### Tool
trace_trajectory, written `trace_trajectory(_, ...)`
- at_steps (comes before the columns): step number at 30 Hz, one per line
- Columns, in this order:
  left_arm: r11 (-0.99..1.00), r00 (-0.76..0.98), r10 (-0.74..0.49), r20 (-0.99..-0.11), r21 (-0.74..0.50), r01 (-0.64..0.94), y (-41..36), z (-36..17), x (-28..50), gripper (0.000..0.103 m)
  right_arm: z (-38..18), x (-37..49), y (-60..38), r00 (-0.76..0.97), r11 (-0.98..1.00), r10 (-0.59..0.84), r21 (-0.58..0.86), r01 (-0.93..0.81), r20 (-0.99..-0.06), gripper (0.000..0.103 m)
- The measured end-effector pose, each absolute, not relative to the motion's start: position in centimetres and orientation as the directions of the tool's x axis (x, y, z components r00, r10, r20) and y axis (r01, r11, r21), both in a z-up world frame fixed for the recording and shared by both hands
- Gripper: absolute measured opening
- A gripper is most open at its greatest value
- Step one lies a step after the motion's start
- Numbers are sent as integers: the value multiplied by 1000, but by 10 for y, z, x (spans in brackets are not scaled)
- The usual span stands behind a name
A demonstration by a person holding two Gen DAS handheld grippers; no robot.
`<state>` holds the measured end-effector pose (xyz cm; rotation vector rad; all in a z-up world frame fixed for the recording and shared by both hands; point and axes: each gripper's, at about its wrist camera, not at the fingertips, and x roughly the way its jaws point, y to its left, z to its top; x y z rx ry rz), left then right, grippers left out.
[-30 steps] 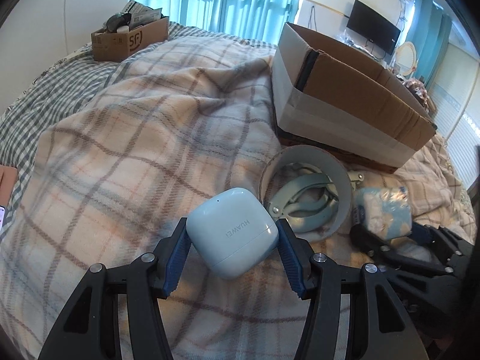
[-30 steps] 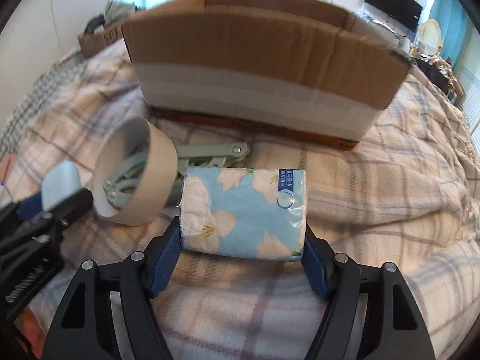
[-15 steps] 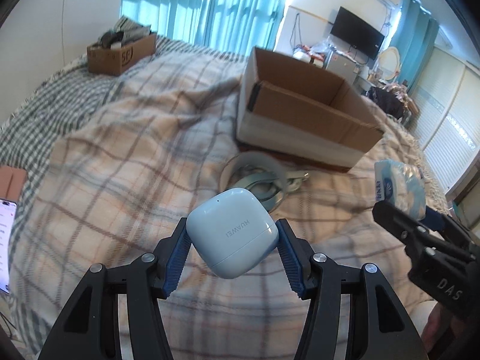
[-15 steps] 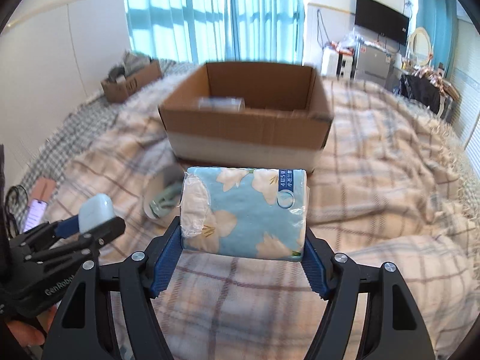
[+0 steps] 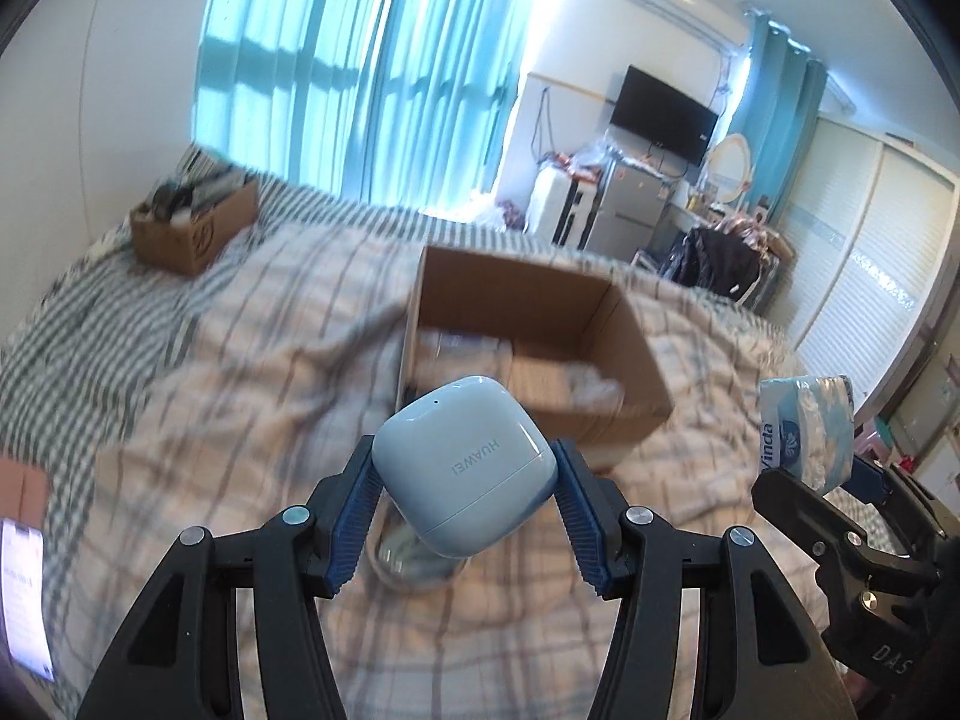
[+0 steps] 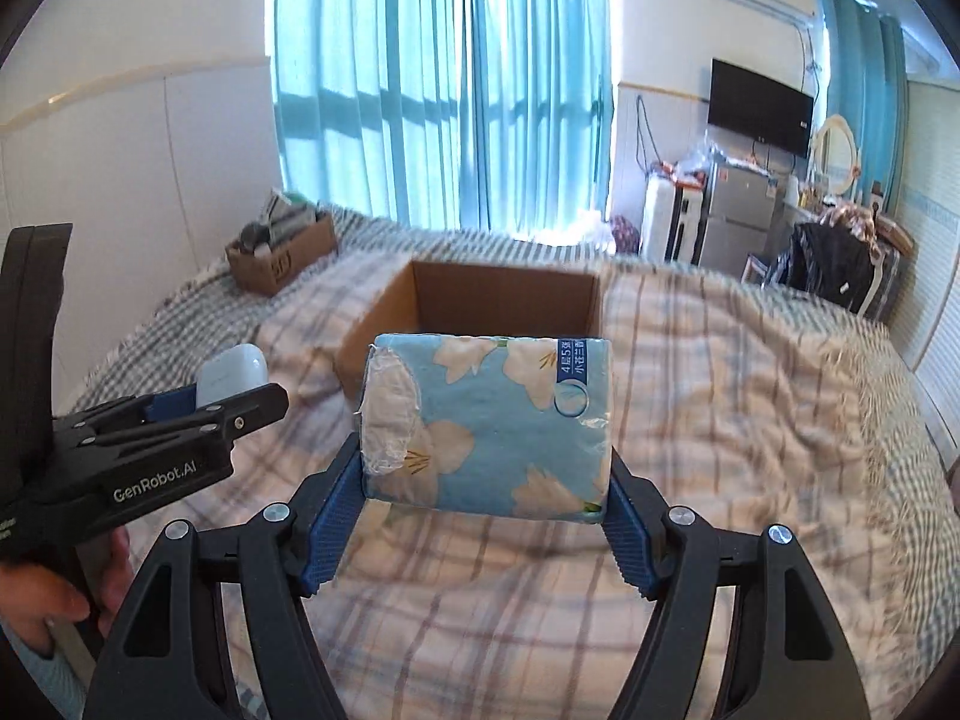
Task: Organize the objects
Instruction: 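Drop the earbud case and tissue pack into the cardboard box with both grippers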
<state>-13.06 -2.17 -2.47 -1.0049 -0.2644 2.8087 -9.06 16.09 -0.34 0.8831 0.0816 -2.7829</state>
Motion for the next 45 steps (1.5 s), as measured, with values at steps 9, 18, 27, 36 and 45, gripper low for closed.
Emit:
trace_trajectory(9,-979,-780,203,-591,-147,-143,-17,4,-194,58,25,-159,161,-824,-974,-194,3,227,-532,71)
trace_trajectory(18,-976,-764,219,-607,-136,-172,-5,-19,-270,58,10,-244,165,-817,-982,-155,-1,187,-556,71)
trace_trajectory(27,-970,-730,216,-649,-57,-236,23,-56,-302,58,-31,-301,172,-778,-989,-129,20,148,-614,72)
trace_trajectory(36,-957,-695,263,-670,-88,-277,36,-70,-306,75,-37,-302,186,-783,-983,-184,112,146,-595,95)
trace_trajectory(45,-972,-791,200,-579,-15,-235,51,-12,-244,103,32,-237,215,-834,-990,-139,55,130,-534,95)
